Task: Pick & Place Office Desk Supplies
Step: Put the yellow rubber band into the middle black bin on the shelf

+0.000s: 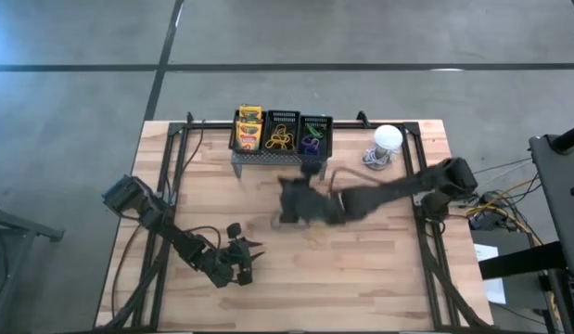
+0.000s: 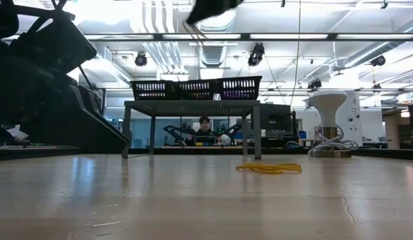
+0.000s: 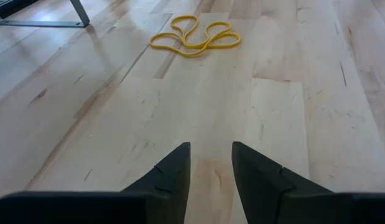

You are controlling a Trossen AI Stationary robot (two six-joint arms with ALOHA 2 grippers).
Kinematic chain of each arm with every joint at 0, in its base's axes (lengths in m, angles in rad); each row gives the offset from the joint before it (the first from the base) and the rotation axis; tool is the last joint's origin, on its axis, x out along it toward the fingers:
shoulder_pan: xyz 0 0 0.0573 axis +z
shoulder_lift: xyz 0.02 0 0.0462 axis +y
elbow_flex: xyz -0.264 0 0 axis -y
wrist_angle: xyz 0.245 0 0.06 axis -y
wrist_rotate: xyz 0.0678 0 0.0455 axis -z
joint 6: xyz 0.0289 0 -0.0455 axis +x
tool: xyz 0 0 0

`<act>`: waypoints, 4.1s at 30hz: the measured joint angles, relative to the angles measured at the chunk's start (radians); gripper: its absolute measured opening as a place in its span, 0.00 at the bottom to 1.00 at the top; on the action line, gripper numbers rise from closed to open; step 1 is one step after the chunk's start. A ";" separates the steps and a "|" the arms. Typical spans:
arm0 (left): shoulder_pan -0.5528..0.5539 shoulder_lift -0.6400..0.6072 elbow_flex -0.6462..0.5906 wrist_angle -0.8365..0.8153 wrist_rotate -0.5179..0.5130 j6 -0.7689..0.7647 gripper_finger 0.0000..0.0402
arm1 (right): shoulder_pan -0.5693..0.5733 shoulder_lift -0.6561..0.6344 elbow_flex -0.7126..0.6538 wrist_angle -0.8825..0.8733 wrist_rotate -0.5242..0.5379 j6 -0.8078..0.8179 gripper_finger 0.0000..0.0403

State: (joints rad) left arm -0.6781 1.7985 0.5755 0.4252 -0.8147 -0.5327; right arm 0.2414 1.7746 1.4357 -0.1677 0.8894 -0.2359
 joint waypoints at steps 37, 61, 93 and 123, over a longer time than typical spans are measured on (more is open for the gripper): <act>0.000 0.000 0.000 -0.006 0.000 0.000 0.30 | -0.061 -0.116 -0.175 -0.344 -0.591 0.375 0.31; 0.000 0.000 0.000 -0.004 -0.001 0.000 0.30 | 0.018 -0.076 -0.685 0.244 -0.705 0.578 0.31; 0.000 0.000 0.000 -0.007 0.000 -0.015 0.30 | 0.202 -0.036 -0.168 -0.230 -0.137 0.388 0.02; 0.003 0.000 0.000 -0.011 -0.001 -0.018 0.30 | -0.613 -0.017 0.062 -0.078 -0.767 0.302 0.07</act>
State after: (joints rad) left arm -0.6750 1.7985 0.5758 0.4144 -0.8154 -0.5503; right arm -0.3711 1.7572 1.4975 -0.2458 0.1223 0.0657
